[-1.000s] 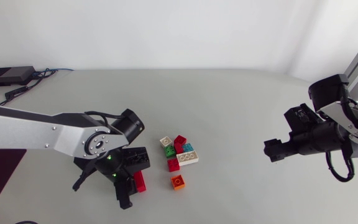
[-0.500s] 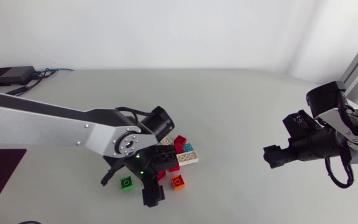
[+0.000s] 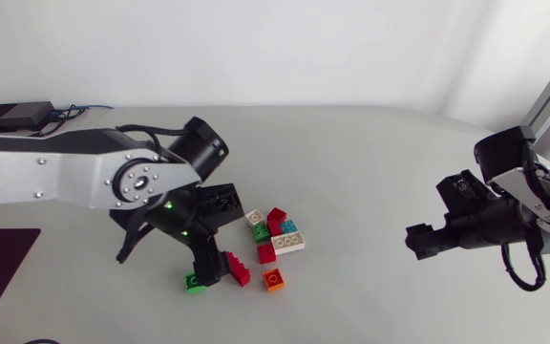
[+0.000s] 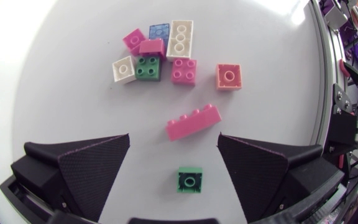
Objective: Sort duplo bricks by size, large to the right and small to the left
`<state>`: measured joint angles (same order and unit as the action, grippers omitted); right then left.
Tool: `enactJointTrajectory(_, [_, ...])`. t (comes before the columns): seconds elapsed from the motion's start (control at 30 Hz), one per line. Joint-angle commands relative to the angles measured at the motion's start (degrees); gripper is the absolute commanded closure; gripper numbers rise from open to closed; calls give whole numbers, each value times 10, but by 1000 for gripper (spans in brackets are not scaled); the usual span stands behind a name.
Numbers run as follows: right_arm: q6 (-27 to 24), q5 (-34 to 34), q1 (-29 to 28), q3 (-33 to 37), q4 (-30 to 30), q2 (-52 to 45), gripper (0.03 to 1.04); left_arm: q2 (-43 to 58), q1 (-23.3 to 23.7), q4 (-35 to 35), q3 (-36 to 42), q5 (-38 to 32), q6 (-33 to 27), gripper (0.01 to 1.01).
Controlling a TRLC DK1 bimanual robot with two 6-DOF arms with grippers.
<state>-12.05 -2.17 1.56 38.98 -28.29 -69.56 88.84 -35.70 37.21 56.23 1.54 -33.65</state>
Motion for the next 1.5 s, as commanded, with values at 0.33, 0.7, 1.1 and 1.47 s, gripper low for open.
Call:
enactJointTrajectory(0.33, [-6,-4,7,-24,-4,14,69,32,48,-10,-91,5,-45,41])
enactJointTrajectory(0.7, [-3,-4,12,-24,-1,9,69,59,50,-48,-121,8,-46,97])
enactJointTrajectory(1.1, [-3,-5,12,-32,3,5,69,65,97,-81,-137,17,-54,731])
enactJointTrajectory(1.47, [-3,-6,12,-37,4,5,69,-13,236,-82,-205,26,-136,731])
